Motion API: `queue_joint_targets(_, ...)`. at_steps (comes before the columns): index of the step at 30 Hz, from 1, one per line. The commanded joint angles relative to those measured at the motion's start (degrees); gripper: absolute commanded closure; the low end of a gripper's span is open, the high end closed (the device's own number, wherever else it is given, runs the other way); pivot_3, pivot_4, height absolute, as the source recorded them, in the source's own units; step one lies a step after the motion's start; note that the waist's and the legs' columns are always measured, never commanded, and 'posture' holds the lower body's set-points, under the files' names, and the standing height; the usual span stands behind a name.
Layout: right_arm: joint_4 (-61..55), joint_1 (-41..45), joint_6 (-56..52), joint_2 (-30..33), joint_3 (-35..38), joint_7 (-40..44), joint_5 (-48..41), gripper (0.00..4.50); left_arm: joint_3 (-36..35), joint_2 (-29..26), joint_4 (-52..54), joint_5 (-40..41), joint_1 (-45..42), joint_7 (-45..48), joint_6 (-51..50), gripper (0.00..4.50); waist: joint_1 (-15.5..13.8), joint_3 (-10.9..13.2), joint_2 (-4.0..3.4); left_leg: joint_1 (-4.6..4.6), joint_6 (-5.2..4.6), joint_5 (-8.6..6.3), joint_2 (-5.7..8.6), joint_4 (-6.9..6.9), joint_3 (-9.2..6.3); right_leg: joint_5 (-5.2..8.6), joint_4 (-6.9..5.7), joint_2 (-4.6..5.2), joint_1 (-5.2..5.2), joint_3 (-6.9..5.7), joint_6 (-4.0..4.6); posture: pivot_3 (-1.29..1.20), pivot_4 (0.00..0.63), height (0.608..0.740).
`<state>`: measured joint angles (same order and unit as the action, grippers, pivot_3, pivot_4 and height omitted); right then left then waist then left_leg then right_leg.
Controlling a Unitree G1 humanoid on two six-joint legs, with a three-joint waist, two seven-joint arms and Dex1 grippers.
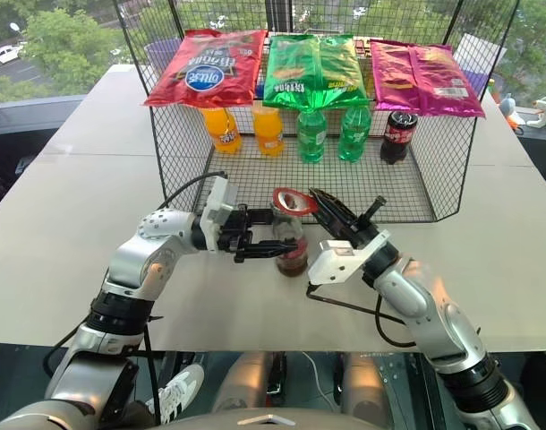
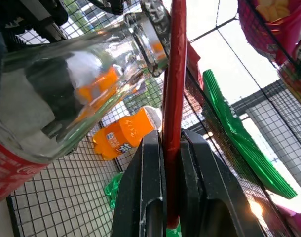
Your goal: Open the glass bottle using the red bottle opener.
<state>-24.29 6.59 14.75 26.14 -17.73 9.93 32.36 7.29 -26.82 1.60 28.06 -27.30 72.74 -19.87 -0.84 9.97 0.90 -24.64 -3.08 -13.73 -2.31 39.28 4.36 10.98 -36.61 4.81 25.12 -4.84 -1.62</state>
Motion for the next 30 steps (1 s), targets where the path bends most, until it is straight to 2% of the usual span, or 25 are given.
queue_joint_targets(1, 2.9, -3.1, 2.0, -0.4, -5.3, 0.9, 5.3, 4.5, 0.0, 0.8, 1.8, 1.6, -2.0, -0.5, -1.1, 1.91, 0.0, 0.0, 0.01, 0.0, 0.0, 0.0, 0.0, 0.0, 0.0, 0.0, 0.0, 0.0, 0.0, 0.0, 0.0, 0.0, 0.15, 0.74)
queue_joint_targets(9, 3.8, -3.1, 1.3, -0.8, -4.1, -0.4, 10.1, 4.5, 1.0, 0.2, 2.1, -0.2, -1.8, 0.8, 0.5, 1.91, 0.0, -0.1, 0.0, 0.02, 0.0, 0.0, -0.01, 0.0, 0.0, 0.0, -0.01, 0.0, 0.0, 0.01, 0.0, 0.0, 0.15, 0.74)
queue_joint_targets(23, -1.5, -0.9, 0.0, 9.6, 2.5, 9.9, 5.6, 4.5, 1.0, 2.3, 0.4, -1.7, -0.8, 0.4, 3.3, 1.91, -0.2, -0.2, 0.0, 0.21, -0.02, -0.01, -0.02, 0.02, -0.06, 0.01, 0.0, 0.13, -0.25, -0.04, 0.0, 0.0, 0.15, 0.74)
queue_joint_targets(30, -2.0, 1.5, 0.1, 12.7, 4.6, 13.7, 2.8, 4.5, -0.5, 6.0, -2.2, -0.6, 0.3, 0.3, 6.9, 1.91, -0.2, -0.2, 0.03, 0.24, -0.03, -0.01, 0.01, 0.05, -0.09, 0.01, 0.03, 0.17, -0.33, -0.08, 0.0, 0.0, 0.15, 0.74)
